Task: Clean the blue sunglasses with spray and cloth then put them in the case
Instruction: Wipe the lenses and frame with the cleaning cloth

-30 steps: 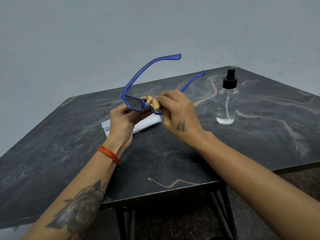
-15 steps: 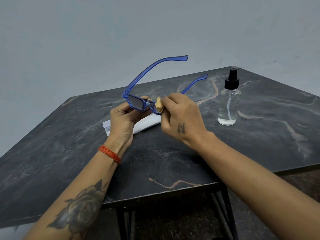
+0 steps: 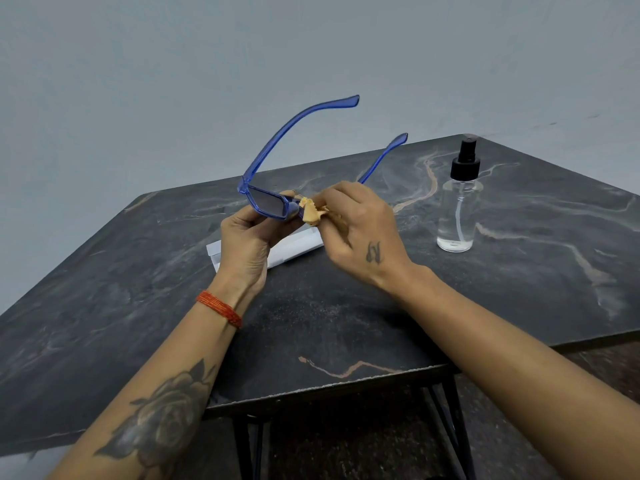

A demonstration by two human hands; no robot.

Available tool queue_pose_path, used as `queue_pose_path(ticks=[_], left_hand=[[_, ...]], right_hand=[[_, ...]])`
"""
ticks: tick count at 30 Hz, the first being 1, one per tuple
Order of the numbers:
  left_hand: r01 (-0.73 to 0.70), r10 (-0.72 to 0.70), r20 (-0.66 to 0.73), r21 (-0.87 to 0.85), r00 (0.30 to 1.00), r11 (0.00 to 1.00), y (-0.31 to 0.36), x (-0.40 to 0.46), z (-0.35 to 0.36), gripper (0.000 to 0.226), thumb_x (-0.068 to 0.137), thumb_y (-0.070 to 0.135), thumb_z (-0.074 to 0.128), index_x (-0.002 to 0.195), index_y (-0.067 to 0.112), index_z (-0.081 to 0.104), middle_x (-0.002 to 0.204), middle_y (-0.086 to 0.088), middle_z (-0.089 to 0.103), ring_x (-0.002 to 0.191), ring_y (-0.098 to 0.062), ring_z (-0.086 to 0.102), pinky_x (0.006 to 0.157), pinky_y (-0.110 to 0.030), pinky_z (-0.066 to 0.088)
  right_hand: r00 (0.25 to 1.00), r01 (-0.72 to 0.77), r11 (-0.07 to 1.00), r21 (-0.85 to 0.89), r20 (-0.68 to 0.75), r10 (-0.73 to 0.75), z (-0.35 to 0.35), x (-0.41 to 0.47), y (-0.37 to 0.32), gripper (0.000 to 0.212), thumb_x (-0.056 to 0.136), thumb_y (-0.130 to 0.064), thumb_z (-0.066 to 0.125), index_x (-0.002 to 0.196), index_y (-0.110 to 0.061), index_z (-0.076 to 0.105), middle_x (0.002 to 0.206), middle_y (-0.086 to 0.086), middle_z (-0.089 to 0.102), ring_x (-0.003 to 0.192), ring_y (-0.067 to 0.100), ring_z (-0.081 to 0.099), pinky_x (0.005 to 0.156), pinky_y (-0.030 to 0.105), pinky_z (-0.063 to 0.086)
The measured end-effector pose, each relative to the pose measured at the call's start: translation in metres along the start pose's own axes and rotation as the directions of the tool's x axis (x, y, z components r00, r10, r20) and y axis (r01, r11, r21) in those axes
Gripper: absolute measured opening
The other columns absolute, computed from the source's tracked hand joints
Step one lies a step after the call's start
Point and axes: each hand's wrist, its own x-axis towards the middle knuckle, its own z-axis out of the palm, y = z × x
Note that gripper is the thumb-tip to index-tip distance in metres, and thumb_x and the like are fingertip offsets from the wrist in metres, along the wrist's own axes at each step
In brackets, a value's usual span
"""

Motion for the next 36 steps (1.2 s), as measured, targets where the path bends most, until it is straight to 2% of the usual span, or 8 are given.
queue_pose_path(ticks=[4, 9, 13, 18, 24, 32, 36], left_hand=[[0.002, -0.002, -0.007, -0.020, 1.000, 1.000, 0.0010, 0.0006, -0.0006, 0.012, 0.064, 0.008, 0.069, 0.068, 0.017, 0.076, 0.077, 0.002, 0.075, 0.075, -0.014, 0.071, 0.068, -0.021, 0.055], [-0.005, 0.005, 0.001, -0.032, 1.000, 0.999, 0.0020, 0.0025, -0.0008, 0.013, 0.065, 0.007, 0.068, 0.070, 0.016, 0.076, 0.079, 0.000, 0.075, 0.076, -0.016, 0.071, 0.068, -0.023, 0.056], [0.005, -0.005, 0.013, -0.024, 1.000, 1.000, 0.0004, 0.0022, -0.0007, 0.013, 0.066, 0.005, 0.068, 0.072, 0.014, 0.076, 0.081, -0.002, 0.075, 0.078, -0.018, 0.071, 0.070, -0.024, 0.056], [-0.009, 0.009, 0.034, -0.011, 0.999, 1.000, -0.0013, 0.0021, -0.0020, 0.014, 0.066, 0.007, 0.069, 0.074, 0.016, 0.076, 0.084, -0.001, 0.075, 0.082, -0.018, 0.071, 0.073, -0.026, 0.056], [-0.007, 0.007, 0.023, -0.002, 1.000, 1.000, -0.0021, 0.0025, -0.0041, 0.014, 0.066, 0.007, 0.069, 0.071, 0.018, 0.076, 0.081, 0.001, 0.075, 0.080, -0.016, 0.071, 0.071, -0.025, 0.056], [-0.009, 0.007, 0.051, 0.036, 0.999, 0.999, -0.0037, 0.0028, -0.0069, 0.014, 0.068, 0.011, 0.071, 0.081, 0.016, 0.076, 0.088, -0.003, 0.075, 0.086, -0.021, 0.071, 0.075, -0.028, 0.056], [-0.013, 0.012, 0.044, 0.018, 0.999, 1.000, -0.0032, 0.0027, -0.0056, 0.013, 0.068, 0.010, 0.071, 0.077, 0.016, 0.076, 0.086, -0.002, 0.075, 0.084, -0.020, 0.071, 0.074, -0.027, 0.056]], right_hand=[[1.000, 0.016, 0.997, -0.072, -0.014, -0.017, -0.0027, -0.0022, -0.0005, 0.015, 0.072, -0.006, 0.056, 0.082, -0.005, 0.066, 0.078, 0.007, 0.063, 0.072, 0.022, 0.053, 0.057, 0.029, 0.041], [0.998, 0.054, 0.970, -0.237, -0.010, -0.058, -0.0021, -0.0016, 0.0012, 0.012, 0.076, -0.007, 0.059, 0.085, -0.006, 0.067, 0.082, 0.007, 0.066, 0.072, 0.026, 0.055, 0.052, 0.025, 0.036], [0.999, 0.053, 0.979, -0.196, 0.004, -0.054, -0.0005, -0.0003, 0.0038, 0.016, 0.078, 0.000, 0.060, 0.092, -0.002, 0.067, 0.086, 0.012, 0.066, 0.075, 0.030, 0.056, 0.060, 0.032, 0.043], [0.996, 0.088, 0.989, -0.115, 0.013, -0.087, 0.0006, 0.0006, 0.0042, 0.025, 0.074, 0.007, 0.060, 0.097, -0.002, 0.069, 0.090, 0.012, 0.068, 0.078, 0.029, 0.058, 0.066, 0.026, 0.040], [1.000, 0.029, 0.999, -0.046, -0.012, -0.029, 0.0004, 0.0020, 0.0032, 0.022, 0.073, 0.009, 0.059, 0.090, -0.002, 0.069, 0.086, 0.010, 0.068, 0.078, 0.026, 0.059, 0.064, 0.027, 0.042], [0.997, 0.078, 0.990, -0.122, 0.013, -0.077, 0.0001, 0.0003, -0.0002, 0.023, 0.077, 0.008, 0.062, 0.097, -0.002, 0.068, 0.093, 0.012, 0.067, 0.082, 0.029, 0.059, 0.058, 0.035, 0.050], [0.996, 0.091, 0.966, -0.244, 0.027, -0.087, 0.0007, -0.0005, -0.0016, 0.026, 0.074, 0.008, 0.065, 0.096, -0.004, 0.069, 0.090, 0.010, 0.068, 0.080, 0.029, 0.059, 0.050, 0.029, 0.044]])
